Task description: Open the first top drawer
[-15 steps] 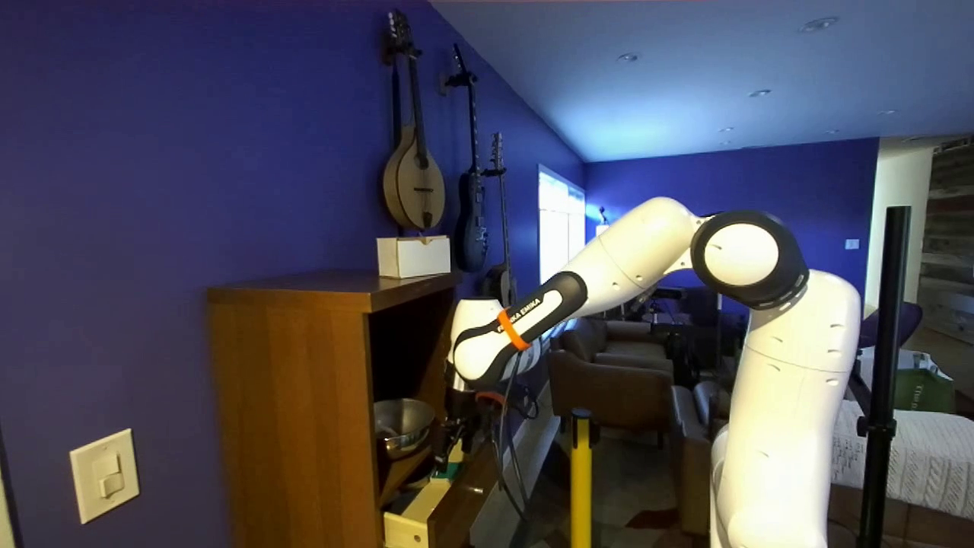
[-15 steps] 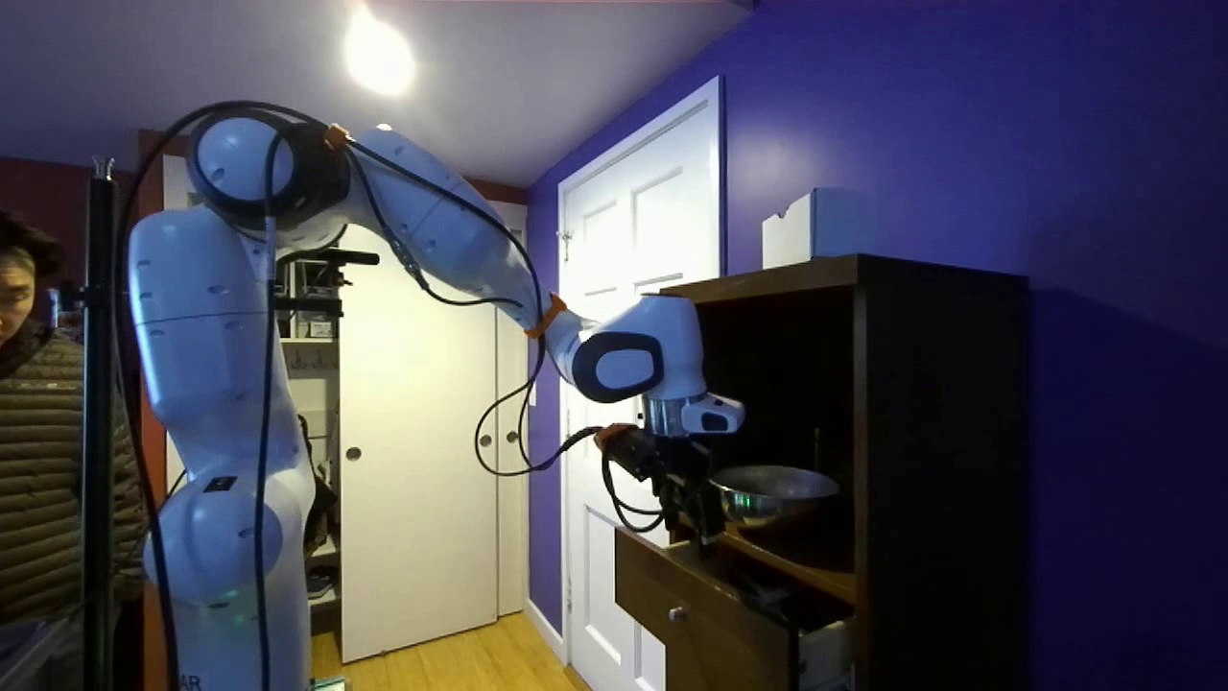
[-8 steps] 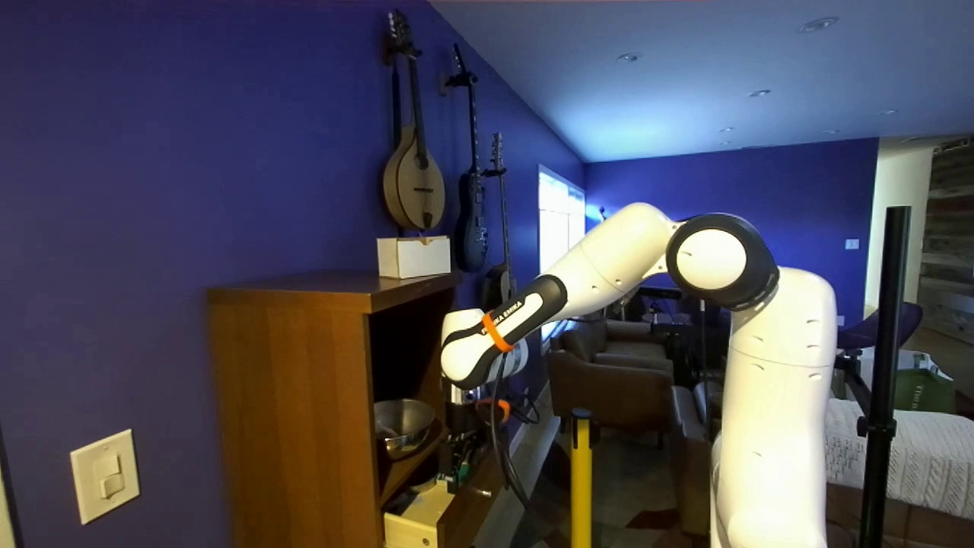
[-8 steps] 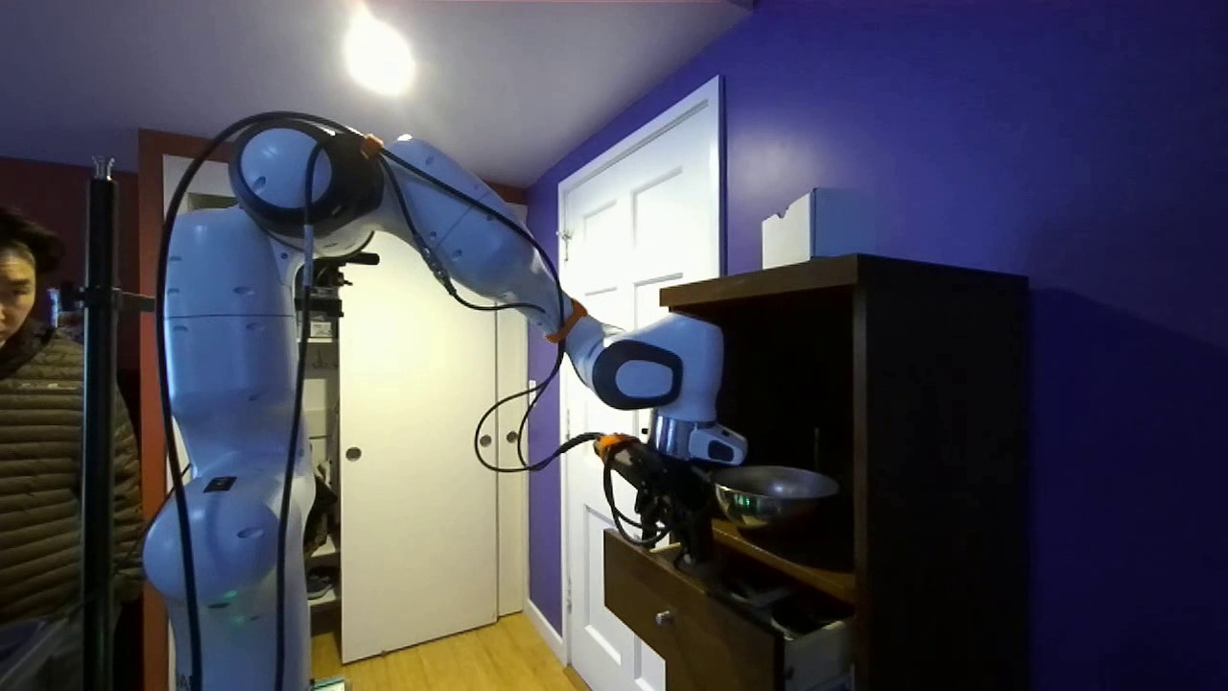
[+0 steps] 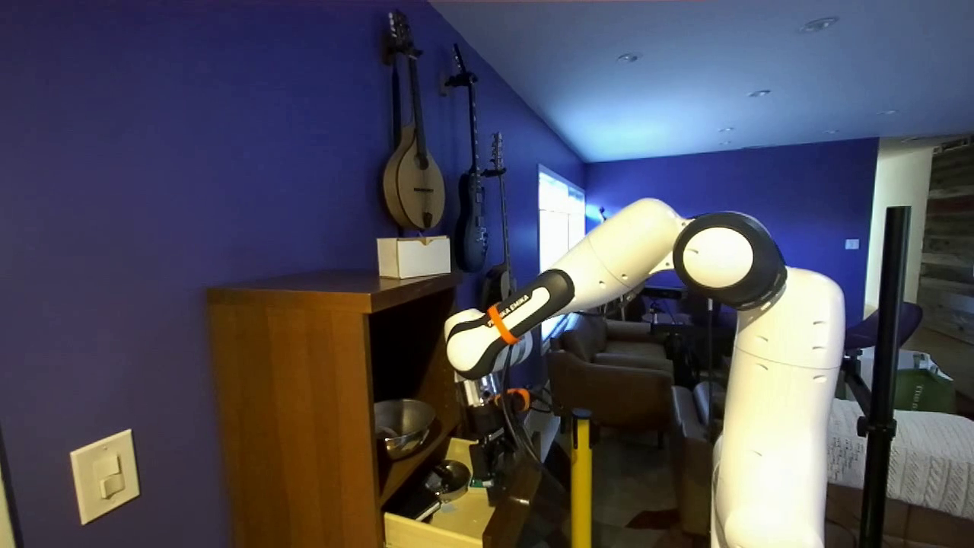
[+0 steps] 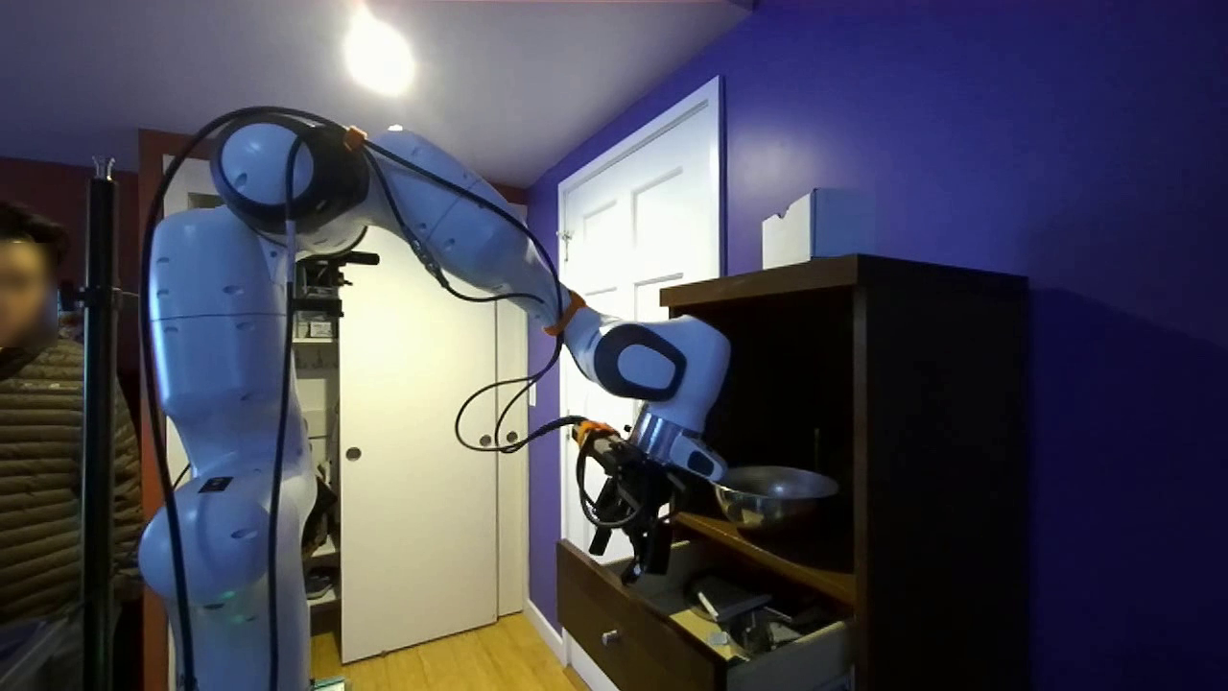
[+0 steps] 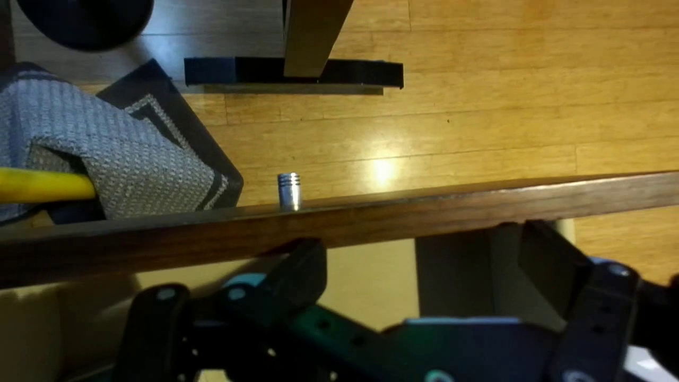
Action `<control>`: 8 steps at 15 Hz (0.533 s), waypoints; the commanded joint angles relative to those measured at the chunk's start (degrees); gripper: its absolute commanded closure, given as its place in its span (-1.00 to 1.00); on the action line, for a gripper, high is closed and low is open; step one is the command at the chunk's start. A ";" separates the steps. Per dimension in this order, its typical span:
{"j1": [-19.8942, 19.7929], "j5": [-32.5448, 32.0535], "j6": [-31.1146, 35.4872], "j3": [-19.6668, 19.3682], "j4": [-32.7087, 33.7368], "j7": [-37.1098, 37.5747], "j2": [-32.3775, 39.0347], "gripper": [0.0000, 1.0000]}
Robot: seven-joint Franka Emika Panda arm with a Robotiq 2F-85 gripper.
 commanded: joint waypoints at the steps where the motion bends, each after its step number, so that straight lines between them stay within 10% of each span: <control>1: -0.71 -2.19 -4.95 0.07 -0.83 0.45 -3.17 -1.00; 8: -2.10 -4.28 -2.62 -0.74 -3.26 1.53 -10.45 -1.00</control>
